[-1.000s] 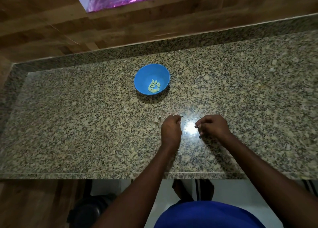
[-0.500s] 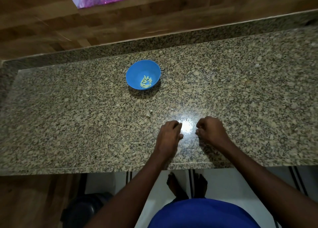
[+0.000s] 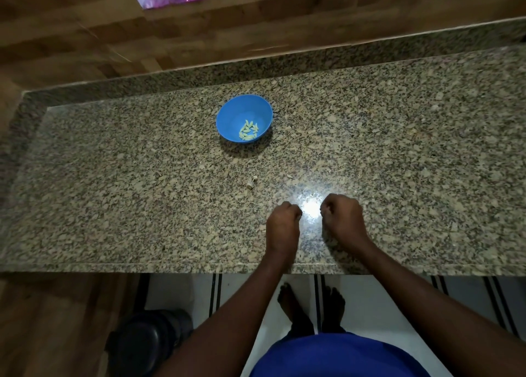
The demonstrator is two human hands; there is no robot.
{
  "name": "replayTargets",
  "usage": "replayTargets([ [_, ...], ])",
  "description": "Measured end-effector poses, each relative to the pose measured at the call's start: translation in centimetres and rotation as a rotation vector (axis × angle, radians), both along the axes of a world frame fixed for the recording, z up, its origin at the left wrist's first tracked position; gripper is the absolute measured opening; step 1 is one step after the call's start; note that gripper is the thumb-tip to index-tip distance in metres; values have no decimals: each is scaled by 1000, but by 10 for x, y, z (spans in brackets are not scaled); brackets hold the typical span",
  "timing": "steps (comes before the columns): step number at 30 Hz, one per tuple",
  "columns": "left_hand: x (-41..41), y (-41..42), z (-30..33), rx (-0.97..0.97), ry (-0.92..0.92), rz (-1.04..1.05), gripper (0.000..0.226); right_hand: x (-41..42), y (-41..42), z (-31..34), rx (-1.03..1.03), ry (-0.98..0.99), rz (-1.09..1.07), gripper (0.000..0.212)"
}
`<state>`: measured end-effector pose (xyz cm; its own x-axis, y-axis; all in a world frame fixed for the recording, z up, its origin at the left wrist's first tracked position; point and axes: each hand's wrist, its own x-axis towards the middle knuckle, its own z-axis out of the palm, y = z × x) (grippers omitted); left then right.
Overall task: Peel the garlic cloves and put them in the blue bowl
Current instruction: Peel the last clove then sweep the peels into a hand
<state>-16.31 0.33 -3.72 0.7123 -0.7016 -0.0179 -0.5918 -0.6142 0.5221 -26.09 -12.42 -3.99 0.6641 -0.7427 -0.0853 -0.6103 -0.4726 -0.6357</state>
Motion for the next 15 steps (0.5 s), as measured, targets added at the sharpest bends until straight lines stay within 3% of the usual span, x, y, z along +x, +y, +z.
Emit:
replayTargets([
  [6, 33, -10, 9, -14, -25, 139, 13, 30, -16, 9, -45, -27, 22, 7],
  [8, 36, 4, 7, 33, -80, 115, 14, 37, -18, 8, -66, 16, 66, 8],
  [12, 17, 30, 0, 59, -60, 47, 43, 47, -16, 10, -141, 128, 173, 8],
  [15, -5, 32, -8, 21, -36, -13, 33, 53, -15, 12, -193, 199, 244, 10],
])
